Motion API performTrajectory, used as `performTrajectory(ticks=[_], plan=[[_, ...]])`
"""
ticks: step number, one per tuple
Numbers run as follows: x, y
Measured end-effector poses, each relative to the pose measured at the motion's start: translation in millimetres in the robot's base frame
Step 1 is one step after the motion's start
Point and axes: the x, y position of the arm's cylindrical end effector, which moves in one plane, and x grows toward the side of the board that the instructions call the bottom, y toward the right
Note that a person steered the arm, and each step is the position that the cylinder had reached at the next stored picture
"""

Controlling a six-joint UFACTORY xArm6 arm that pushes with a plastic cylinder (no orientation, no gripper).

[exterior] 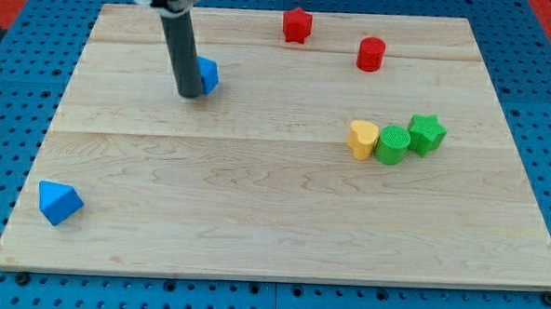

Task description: Slide the blue triangle closer to blue cube

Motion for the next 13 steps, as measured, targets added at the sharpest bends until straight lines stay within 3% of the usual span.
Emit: performTrajectory(ticks=[2, 3, 4, 5, 6, 7, 8, 10, 12, 13], plan=[[-74.5, 31.6], [-89.2, 86.0], [-7.7, 86.3], [127.7, 69.6], [218.6, -14.5], [244.0, -129.3], [222.4, -171.7], [161.3, -43.5], [196.9, -15.1], [187.3, 30.3]])
